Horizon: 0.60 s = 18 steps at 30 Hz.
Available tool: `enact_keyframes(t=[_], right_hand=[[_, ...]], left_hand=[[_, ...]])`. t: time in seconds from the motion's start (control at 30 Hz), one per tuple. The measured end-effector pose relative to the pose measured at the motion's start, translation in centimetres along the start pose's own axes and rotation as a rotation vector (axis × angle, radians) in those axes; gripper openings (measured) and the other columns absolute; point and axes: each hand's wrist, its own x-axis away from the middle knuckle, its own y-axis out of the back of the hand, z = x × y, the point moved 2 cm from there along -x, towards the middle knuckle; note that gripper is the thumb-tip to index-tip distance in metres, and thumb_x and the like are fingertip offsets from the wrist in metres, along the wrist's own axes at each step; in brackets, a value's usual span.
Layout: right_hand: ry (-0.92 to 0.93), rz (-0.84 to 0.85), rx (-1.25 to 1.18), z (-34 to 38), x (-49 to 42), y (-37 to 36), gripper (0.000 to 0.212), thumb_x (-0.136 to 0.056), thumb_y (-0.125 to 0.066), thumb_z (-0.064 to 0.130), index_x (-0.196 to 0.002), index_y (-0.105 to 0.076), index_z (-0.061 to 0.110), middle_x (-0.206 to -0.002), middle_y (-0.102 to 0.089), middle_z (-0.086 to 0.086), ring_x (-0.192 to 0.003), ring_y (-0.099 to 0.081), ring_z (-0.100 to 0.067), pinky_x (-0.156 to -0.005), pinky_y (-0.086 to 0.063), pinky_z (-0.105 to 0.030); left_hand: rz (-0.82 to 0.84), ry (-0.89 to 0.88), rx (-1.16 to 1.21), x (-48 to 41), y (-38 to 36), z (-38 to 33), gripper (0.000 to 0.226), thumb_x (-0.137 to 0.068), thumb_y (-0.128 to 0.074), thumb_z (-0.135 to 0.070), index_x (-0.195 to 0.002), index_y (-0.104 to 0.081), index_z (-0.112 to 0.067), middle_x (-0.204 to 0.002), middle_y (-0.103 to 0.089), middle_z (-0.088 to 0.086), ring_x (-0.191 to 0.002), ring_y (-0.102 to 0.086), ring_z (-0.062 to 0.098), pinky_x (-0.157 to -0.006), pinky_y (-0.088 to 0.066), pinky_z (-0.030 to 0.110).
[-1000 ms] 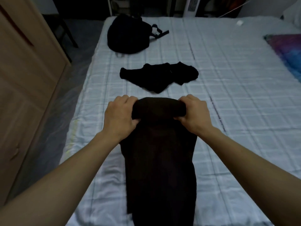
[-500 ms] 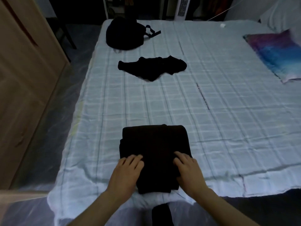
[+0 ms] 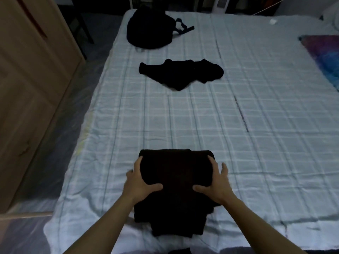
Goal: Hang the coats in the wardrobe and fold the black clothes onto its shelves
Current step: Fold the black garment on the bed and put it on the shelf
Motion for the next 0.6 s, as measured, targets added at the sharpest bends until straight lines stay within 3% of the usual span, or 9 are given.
enact_keyframes(t=[0.07, 0.13, 0.3, 0.4, 0.47, 0.53, 0.6], right_hand=[[0.074, 0.194, -0.256, -0.5, -1.2, -0.8, 0.13, -0.057, -0.087, 0.052, -0.142, 0.011, 0.058, -0.153, -0.026, 0.004, -0.139, -0.035, -0.022, -0.109, -0.04, -0.043], [0.054, 0.285, -0.368, -0.2, -1.8, -1.7, 0.136, -0.056, -0.089, 0.049, -0.142, 0.016, 0.057, -0.147, -0.036, 0.01, -0.132, -0.044, -0.011, -0.109, -0.042, -0.038], [0.017, 0.274, -0.524, 2.7, -2.4, -1.2, 0.13, -0.061, -0.092, 0.032, -0.148, 0.002, 0.05, -0.142, -0.039, 0.014, -0.127, -0.045, -0.004, -0.108, -0.043, -0.041], [0.113, 0.326, -0.471, 7.9, -2.4, -0.1, 0.126, -0.062, -0.092, 0.031, -0.149, -0.004, 0.048, -0.141, -0.038, 0.022, -0.123, -0.044, 0.005, -0.107, -0.044, -0.035], [0.204, 0.368, -0.421, 13.0, -2.1, -0.2, 0.126, -0.06, -0.092, 0.034, -0.149, -0.004, 0.05, -0.141, -0.038, 0.022, -0.126, -0.045, 0.001, -0.107, -0.043, -0.035], [0.3, 0.415, -0.381, 18.8, -0.9, -1.0, 0.126, -0.059, -0.092, 0.039, -0.148, -0.004, 0.052, -0.142, -0.038, 0.019, -0.129, -0.045, -0.006, -0.108, -0.044, -0.038], [0.395, 0.457, -0.348, 24.7, 1.7, -2.1, 0.124, -0.059, -0.091, 0.04, -0.146, -0.004, 0.054, -0.143, -0.038, 0.016, -0.129, -0.046, -0.009, -0.107, -0.045, -0.04]], left_hand=[[0.15, 0.018, 0.223, -0.9, -0.9, 0.6, 0.137, -0.043, -0.093, -0.053, -0.144, 0.0, -0.054, -0.148, -0.037, -0.006, -0.132, -0.042, 0.012, -0.112, -0.037, 0.035], [0.176, 0.041, 0.336, -1.4, -1.7, 0.4, 0.14, -0.045, -0.097, -0.042, -0.149, -0.003, -0.048, -0.144, -0.04, -0.012, -0.13, -0.043, 0.007, -0.113, -0.037, 0.034], [0.048, 0.028, 0.474, -1.6, -0.6, -0.5, 0.116, -0.057, -0.094, -0.017, -0.145, -0.025, -0.047, -0.13, -0.053, -0.018, -0.119, -0.054, 0.0, -0.097, -0.047, 0.022], [-0.08, 0.012, 0.504, 0.8, 3.4, -1.4, 0.112, -0.06, -0.093, -0.016, -0.145, -0.026, -0.047, -0.129, -0.051, -0.025, -0.111, -0.051, -0.015, -0.086, -0.046, 0.009], [-0.207, -0.015, 0.522, 3.4, 7.7, -1.8, 0.109, -0.062, -0.091, -0.015, -0.144, -0.026, -0.047, -0.126, -0.046, -0.03, -0.105, -0.048, -0.023, -0.078, -0.044, 0.003], [-0.33, -0.031, 0.538, 7.0, 12.6, -1.9, 0.108, -0.062, -0.091, -0.015, -0.143, -0.027, -0.047, -0.126, -0.044, -0.031, -0.11, -0.048, -0.017, -0.081, -0.044, 0.007], [-0.438, -0.041, 0.56, 11.4, 17.4, -1.3, 0.11, -0.06, -0.093, -0.018, -0.143, -0.027, -0.048, -0.13, -0.047, -0.024, -0.119, -0.049, -0.003, -0.092, -0.047, 0.021]])
